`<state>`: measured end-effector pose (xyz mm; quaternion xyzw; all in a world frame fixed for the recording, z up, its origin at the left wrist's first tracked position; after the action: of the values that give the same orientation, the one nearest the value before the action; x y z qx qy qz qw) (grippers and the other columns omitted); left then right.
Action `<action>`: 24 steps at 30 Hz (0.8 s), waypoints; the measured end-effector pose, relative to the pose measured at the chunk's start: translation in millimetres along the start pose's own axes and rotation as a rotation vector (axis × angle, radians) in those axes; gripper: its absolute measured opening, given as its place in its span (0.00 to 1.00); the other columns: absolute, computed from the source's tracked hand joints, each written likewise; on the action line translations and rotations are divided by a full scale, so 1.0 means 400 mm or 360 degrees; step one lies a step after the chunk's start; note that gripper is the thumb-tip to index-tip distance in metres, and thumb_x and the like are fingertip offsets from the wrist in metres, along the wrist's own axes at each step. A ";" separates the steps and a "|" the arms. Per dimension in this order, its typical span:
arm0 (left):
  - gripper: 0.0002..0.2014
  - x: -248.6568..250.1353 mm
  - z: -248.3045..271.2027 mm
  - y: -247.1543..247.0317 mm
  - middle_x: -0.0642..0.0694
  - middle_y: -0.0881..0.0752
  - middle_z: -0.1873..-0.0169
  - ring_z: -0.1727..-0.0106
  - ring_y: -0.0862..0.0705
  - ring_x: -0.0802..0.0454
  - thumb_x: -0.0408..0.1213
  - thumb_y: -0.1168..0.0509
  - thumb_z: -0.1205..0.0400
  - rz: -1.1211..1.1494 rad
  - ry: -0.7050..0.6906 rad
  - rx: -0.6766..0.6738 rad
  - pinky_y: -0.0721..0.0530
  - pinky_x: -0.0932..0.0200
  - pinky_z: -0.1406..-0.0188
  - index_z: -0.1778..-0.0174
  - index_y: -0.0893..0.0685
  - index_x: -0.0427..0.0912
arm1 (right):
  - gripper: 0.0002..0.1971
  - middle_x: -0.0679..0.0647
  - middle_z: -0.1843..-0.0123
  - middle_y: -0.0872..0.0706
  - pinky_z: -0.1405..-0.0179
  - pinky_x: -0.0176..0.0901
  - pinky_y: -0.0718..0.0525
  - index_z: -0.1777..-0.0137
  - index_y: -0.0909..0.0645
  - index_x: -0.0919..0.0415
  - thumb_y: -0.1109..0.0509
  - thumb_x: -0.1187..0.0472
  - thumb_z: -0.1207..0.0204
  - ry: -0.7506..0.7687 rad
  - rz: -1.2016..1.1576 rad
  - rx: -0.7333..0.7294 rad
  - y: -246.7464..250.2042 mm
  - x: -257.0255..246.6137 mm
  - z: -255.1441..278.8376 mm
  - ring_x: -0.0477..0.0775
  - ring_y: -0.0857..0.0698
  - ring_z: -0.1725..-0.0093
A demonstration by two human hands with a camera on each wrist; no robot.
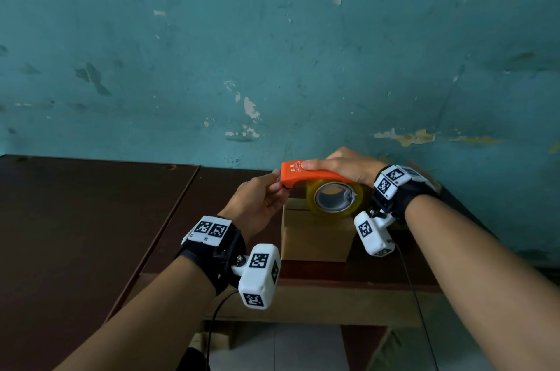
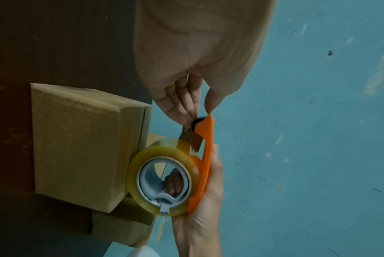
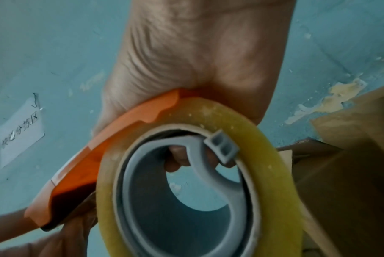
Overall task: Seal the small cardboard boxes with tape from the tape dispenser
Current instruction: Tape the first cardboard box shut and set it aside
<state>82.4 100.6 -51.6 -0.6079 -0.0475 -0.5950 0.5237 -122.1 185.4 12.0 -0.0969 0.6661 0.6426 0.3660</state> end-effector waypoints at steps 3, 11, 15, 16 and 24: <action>0.07 -0.010 -0.001 0.008 0.45 0.13 0.69 0.67 0.12 0.54 0.34 0.36 0.09 0.0048 0.0027 -0.0023 0.12 0.58 0.50 0.52 0.16 0.39 | 0.41 0.54 0.70 0.15 0.57 0.43 0.22 0.61 0.16 0.60 0.27 0.16 0.38 0.0021 -0.0026 0.0026 -0.012 0.006 -0.004 0.50 0.18 0.74; 0.14 -0.021 -0.021 0.016 0.46 0.22 0.68 0.61 0.16 0.50 0.44 0.38 0.08 0.0076 0.0067 -0.0004 0.10 0.58 0.55 0.56 0.18 0.41 | 0.46 0.59 0.65 0.10 0.51 0.49 0.17 0.57 0.12 0.63 0.25 0.14 0.45 0.0075 -0.0101 0.0035 -0.016 0.040 -0.028 0.55 0.13 0.69; 0.09 -0.032 -0.027 0.014 0.47 0.18 0.69 0.62 0.11 0.53 0.36 0.38 0.09 0.0005 0.0041 -0.0002 0.11 0.59 0.52 0.53 0.16 0.39 | 0.55 0.66 0.61 0.08 0.52 0.50 0.17 0.55 0.11 0.70 0.24 0.12 0.52 0.0089 -0.0148 0.0046 -0.017 0.051 -0.037 0.57 0.13 0.67; 0.09 -0.034 -0.029 0.014 0.46 0.17 0.69 0.63 0.10 0.53 0.34 0.38 0.09 -0.0008 0.0030 0.0000 0.11 0.58 0.53 0.51 0.15 0.38 | 0.52 0.64 0.63 0.09 0.52 0.50 0.17 0.56 0.11 0.69 0.24 0.13 0.51 0.0094 -0.0156 0.0040 -0.017 0.053 -0.039 0.57 0.13 0.68; 0.11 -0.027 -0.035 0.021 0.36 0.08 0.53 0.56 0.11 0.53 0.22 0.32 0.17 -0.0222 -0.0102 0.0053 0.11 0.61 0.56 0.41 0.09 0.30 | 0.46 0.64 0.63 0.09 0.51 0.49 0.15 0.60 0.12 0.68 0.23 0.18 0.45 0.0105 -0.0175 -0.0001 -0.016 0.048 -0.038 0.56 0.12 0.67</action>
<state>75.6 93.2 -68.3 -0.6130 -0.1161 -0.6094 0.4892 -137.5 176.9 -6.3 -0.1546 0.6713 0.6182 0.3785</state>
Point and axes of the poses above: each hand's wrist, its own z-axis away from the middle knuckle, its own y-axis out of the back of the hand, x = y × z, the point moved 1 cm from there along -z, towards the middle knuckle
